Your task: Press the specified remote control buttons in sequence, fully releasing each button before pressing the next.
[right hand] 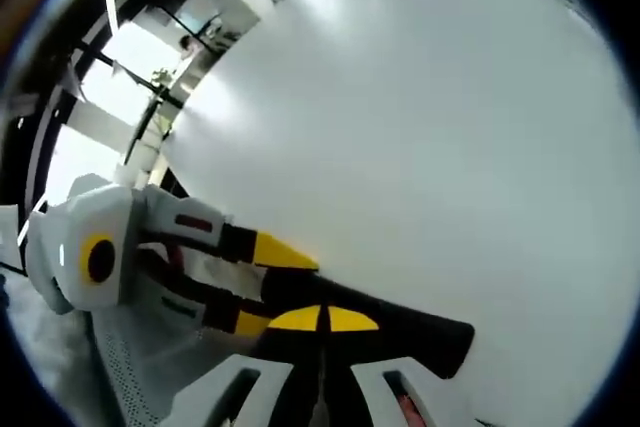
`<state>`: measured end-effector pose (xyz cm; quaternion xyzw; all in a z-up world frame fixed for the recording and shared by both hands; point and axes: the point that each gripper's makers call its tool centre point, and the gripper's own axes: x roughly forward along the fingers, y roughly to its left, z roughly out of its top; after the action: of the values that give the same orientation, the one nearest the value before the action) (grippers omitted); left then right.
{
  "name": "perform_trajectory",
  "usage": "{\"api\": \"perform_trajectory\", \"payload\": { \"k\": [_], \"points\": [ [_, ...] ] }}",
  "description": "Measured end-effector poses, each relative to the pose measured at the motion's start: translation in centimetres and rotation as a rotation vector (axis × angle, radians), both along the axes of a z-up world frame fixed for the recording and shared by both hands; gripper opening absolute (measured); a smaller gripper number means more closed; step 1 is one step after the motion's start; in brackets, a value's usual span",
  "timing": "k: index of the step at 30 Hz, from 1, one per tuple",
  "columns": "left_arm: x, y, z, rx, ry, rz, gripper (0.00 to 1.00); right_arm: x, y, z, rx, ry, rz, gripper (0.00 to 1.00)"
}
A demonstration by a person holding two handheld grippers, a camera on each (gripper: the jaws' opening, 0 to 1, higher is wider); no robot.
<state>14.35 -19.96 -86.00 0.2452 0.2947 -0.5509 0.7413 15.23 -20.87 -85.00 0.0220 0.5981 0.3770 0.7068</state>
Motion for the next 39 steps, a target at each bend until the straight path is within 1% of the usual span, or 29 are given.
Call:
{"api": "perform_trajectory", "payload": {
  "k": [1, 2, 5, 7, 9, 10, 11, 13, 14, 15, 16, 18, 20, 21, 22, 24, 25, 26, 27, 28, 29, 30, 32, 33, 34, 35, 37, 38, 39],
  "points": [
    [0.0, 0.0, 0.0, 0.008, 0.002, -0.008, 0.25, 0.9, -0.1, 0.2, 0.007, -0.057, -0.016, 0.0],
    [0.0, 0.0, 0.0, 0.007, 0.006, -0.007, 0.24, 1.2, 0.0, 0.7, 0.026, -0.083, -0.016, 0.0],
    [0.0, 0.1, 0.0, -0.002, 0.015, 0.0, 0.24, 3.0, -0.1, 2.9, 0.111, -0.185, -0.093, 0.0],
    [0.0, 0.1, 0.0, 0.003, 0.012, -0.003, 0.24, 4.1, -0.5, 4.4, 0.15, -0.245, -0.144, 0.0],
    [0.0, 0.1, 0.0, 0.006, 0.011, -0.007, 0.24, 4.6, -0.9, 5.3, 0.16, -0.277, -0.175, 0.0],
    [0.0, 0.1, 0.0, 0.007, 0.013, -0.007, 0.24, 4.9, -1.3, 6.1, 0.177, -0.316, -0.184, 0.0],
    [0.0, 0.1, 0.0, 0.007, 0.015, -0.008, 0.24, 5.4, -1.8, 7.0, 0.188, -0.364, -0.216, 0.0],
    [0.0, 0.1, 0.0, 0.006, 0.018, -0.01, 0.24, 5.6, -2.5, 7.9, 0.198, -0.406, -0.248, 0.0],
    [0.0, 0.1, 0.0, 0.006, 0.019, -0.011, 0.24, 5.6, -3.1, 8.4, 0.189, -0.433, -0.27, 0.0],
    [0.1, 0.0, 0.0, 0.007, 0.02, -0.013, 0.24, 5.8, -3.6, 8.8, 0.18, -0.463, -0.281, 0.0],
    [0.1, 0.0, 0.0, 0.009, 0.023, -0.016, 0.24, 6.0, -4.3, 9.4, 0.165, -0.51, -0.289, 0.0],
    [0.2, 0.0, 0.0, 0.012, 0.029, -0.022, 0.24, 6.1, -5.2, 10.4, 0.141, -0.572, -0.303, 0.0],
    [0.4, -0.1, 0.0, 0.014, 0.037, -0.026, 0.24, 6.1, -5.6, 11.5, 0.163, -0.614, -0.323, 0.0],
    [0.4, -0.1, 0.0, 0.013, 0.04, -0.028, 0.24, 6.3, -5.9, 12.0, 0.165, -0.641, -0.342, 0.04],
    [0.5, -0.1, 0.0, 0.014, 0.044, -0.028, 0.24, 6.4, -6.2, 12.6, 0.176, -0.671, -0.358, 0.1],
    [0.6, -0.2, 0.0, 0.013, 0.048, -0.033, 0.24, 6.5, -6.6, 13.4, 0.187, -0.702, -0.386, 0.13],
    [0.7, -0.2, 0.0, 0.013, 0.051, -0.034, 0.24, 6.6, -6.9, 13.8, 0.192, -0.724, -0.405, 0.17],
    [0.7, -0.2, 0.0, 0.015, 0.054, -0.034, 0.24, 6.8, -7.3, 14.2, 0.186, -0.758, -0.426, 0.21],
    [0.8, -0.1, 0.0, 0.02, 0.054, -0.032, 0.24, 6.9, -7.7, 14.3, 0.172, -0.779, -0.437, 0.26],
    [1.1, -0.1, 0.0, 0.022, 0.051, -0.029, 0.24, 7.1, -8.2, 14.5, 0.146, -0.82, -0.441, 0.32],
    [1.2, 0.0, 0.0, 0.024, 0.053, -0.027, 0.24, 7.2, -8.5, 14.7, 0.126, -0.847, -0.445, 0.37],
    [1.5, 0.0, 0.0, 0.03, 0.053, -0.022, 0.24, 7.4, -9.2, 15.0, 0.102, -0.89, -0.462, 0.4],
    [1.9, 0.2, 0.1, 0.04, 0.047, -0.021, 0.24, 7.6, -9.9, 15.3, 0.092, -0.941, -0.485, 0.51],
    [2.1, 0.3, 0.0, 0.046, 0.045, -0.019, 0.24, 7.6, -10.2, 15.1, 0.089, -0.946, -0.491, 0.57],
    [2.2, 0.4, 0.0, 0.05, 0.045, -0.019, 0.24, 7.6, -10.4, 14.9, 0.084, -0.949, -0.499, 0.66],
    [2.4, 0.4, 0.0, 0.052, 0.042, -0.021, 0.24, 7.7, -10.7, 14.5, 0.072, -0.956, -0.516, 0.71],
    [2.6, 0.5, -0.1, 0.056, 0.044, -0.022, 0.24, 7.8, -11.3, 13.9, 0.051, -0.971, -0.533, 0.79],
    [2.6, 0.6, -0.1, 0.06, 0.049, -0.019, 0.24, 7.8, -11.6, 13.3, 0.036, -0.972, -0.544, 0.8],
    [2.7, 0.6, -0.1, 0.063, 0.052, -0.021, 0.24, 7.9, -12.3, 12.6, -0.012, -0.936, -0.553, 0.8]
  ]
}}
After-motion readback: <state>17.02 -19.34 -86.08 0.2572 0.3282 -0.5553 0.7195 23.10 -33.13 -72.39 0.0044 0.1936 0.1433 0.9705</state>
